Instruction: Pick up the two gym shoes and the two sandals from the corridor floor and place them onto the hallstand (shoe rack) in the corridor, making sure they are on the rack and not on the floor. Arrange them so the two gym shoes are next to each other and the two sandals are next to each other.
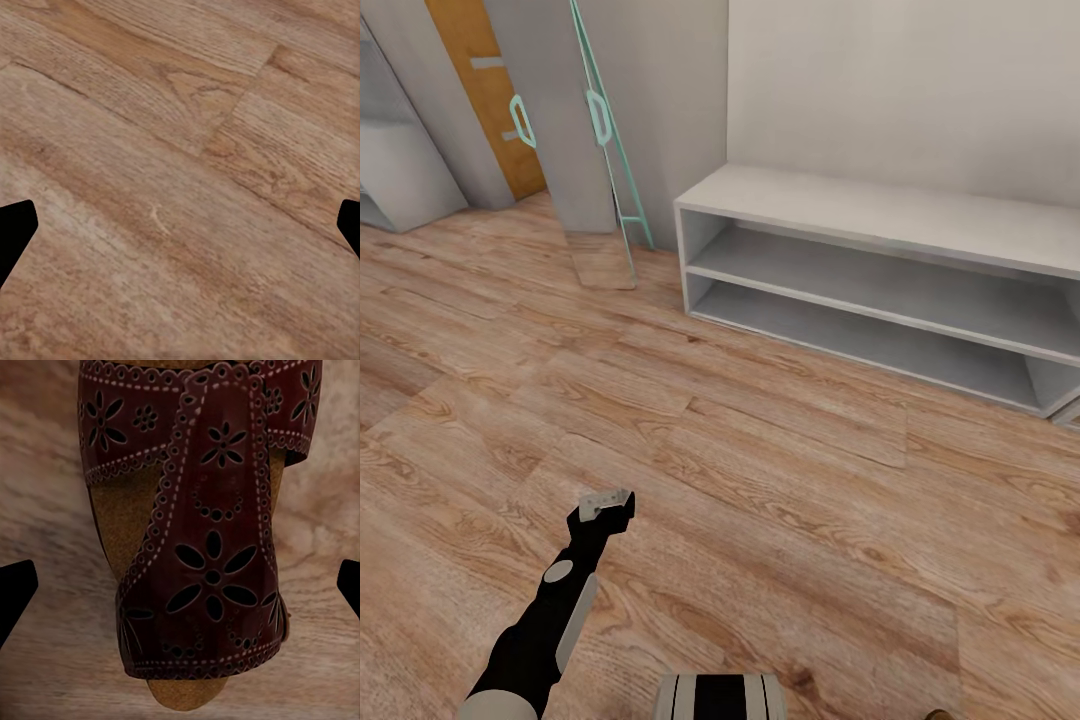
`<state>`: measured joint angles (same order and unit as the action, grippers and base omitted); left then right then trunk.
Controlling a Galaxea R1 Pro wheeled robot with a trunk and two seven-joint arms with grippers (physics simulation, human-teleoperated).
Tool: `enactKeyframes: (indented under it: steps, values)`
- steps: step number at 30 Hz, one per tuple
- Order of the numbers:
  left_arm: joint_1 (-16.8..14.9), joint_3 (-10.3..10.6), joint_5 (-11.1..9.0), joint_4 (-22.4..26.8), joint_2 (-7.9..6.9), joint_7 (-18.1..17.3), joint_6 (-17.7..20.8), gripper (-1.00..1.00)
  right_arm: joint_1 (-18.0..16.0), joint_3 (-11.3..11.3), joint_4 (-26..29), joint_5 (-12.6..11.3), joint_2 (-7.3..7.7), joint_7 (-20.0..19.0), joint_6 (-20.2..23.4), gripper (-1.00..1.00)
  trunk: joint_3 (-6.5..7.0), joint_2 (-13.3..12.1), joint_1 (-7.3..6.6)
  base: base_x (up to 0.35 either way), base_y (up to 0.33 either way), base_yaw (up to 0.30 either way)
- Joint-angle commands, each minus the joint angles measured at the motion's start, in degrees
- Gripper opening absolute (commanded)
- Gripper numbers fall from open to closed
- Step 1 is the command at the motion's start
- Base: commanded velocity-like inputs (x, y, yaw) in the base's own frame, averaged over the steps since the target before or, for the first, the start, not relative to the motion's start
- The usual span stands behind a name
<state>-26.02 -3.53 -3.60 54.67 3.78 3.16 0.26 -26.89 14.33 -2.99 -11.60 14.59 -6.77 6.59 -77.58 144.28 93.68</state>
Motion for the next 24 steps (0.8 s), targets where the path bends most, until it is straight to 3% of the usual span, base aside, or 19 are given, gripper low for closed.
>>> enactKeyframes:
  steps: [1, 12, 13, 24]
  values:
    - [0.0, 0.0, 0.0, 0.0, 0.00, 0.0, 0.0, 1.00, 0.0, 0.0, 0.0, 0.0, 0.00, 0.0, 0.0, 1.00, -0.22, 0.0, 0.03, 0.000, 0.000, 0.000]
    - [0.0, 0.0, 0.0, 0.0, 0.00, 0.0, 0.0, 1.00, 0.0, 0.0, 0.0, 0.0, 0.03, 0.0, 0.0, 1.00, -0.44, 0.0, 0.05, 0.000, 0.000, 0.000]
    - [0.0, 0.0, 0.0, 0.0, 0.00, 0.0, 0.0, 1.00, 0.0, 0.0, 0.0, 0.0, 0.04, 0.0, 0.0, -1.00, -0.44, 0.0, 0.05, 0.000, 0.000, 0.000]
    - [0.0, 0.0, 0.0, 0.0, 0.00, 0.0, 0.0, 1.00, 0.0, 0.0, 0.0, 0.0, 0.01, 0.0, -0.1, -1.00, -0.44, 0.0, 0.05, 0.000, 0.000, 0.000]
